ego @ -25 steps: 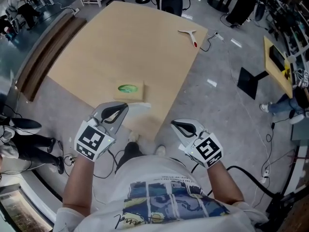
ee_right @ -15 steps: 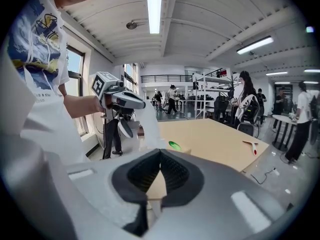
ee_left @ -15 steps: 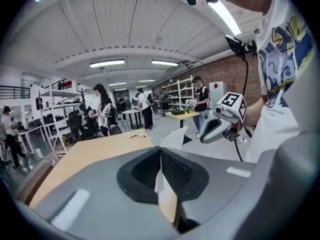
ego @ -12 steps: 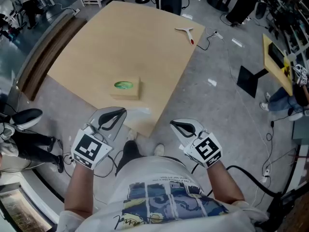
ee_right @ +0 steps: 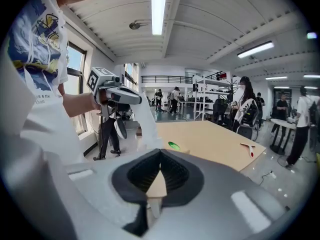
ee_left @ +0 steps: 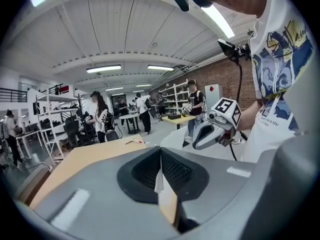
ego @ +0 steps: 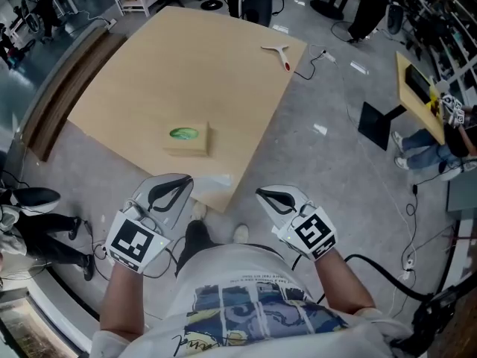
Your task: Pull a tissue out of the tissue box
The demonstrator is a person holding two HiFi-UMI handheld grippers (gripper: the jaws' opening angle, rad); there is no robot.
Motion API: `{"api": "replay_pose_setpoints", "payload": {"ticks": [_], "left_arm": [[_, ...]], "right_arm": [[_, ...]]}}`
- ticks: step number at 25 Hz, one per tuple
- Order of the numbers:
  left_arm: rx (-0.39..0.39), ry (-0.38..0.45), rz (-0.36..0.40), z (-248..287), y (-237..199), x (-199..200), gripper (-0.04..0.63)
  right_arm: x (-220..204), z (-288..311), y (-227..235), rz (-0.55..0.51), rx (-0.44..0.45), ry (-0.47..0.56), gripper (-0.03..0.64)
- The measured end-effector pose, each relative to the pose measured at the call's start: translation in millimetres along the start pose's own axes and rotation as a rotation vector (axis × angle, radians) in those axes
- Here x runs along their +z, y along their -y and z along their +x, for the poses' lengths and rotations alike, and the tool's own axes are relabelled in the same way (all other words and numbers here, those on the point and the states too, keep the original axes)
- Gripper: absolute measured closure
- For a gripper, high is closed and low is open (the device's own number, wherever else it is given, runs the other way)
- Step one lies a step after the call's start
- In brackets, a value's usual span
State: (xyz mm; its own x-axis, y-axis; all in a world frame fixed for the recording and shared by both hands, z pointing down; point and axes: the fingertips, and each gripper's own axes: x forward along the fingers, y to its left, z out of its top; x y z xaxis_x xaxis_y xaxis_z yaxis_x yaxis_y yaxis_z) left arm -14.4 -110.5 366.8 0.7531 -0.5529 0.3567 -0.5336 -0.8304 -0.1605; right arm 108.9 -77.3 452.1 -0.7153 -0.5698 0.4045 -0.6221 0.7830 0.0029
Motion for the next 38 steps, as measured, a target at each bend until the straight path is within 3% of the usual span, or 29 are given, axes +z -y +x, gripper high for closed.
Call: {"api": "replay_pose_setpoints", "payload": {"ticks": [30, 38], "left_arm": [[-0.026, 0.020, -0.030, -15.5, 14.6, 3.2, 0.592], [0.009, 0.005, -0.051, -36.0, -9.4, 0.3, 0.592]], "right_arm": [[1.1, 15.5, -17.0, -0.052, 0.015, -0.015, 0.614], [16.3, 45.6, -25.9, -0.051, 0.065, -0.028, 0.614]]}}
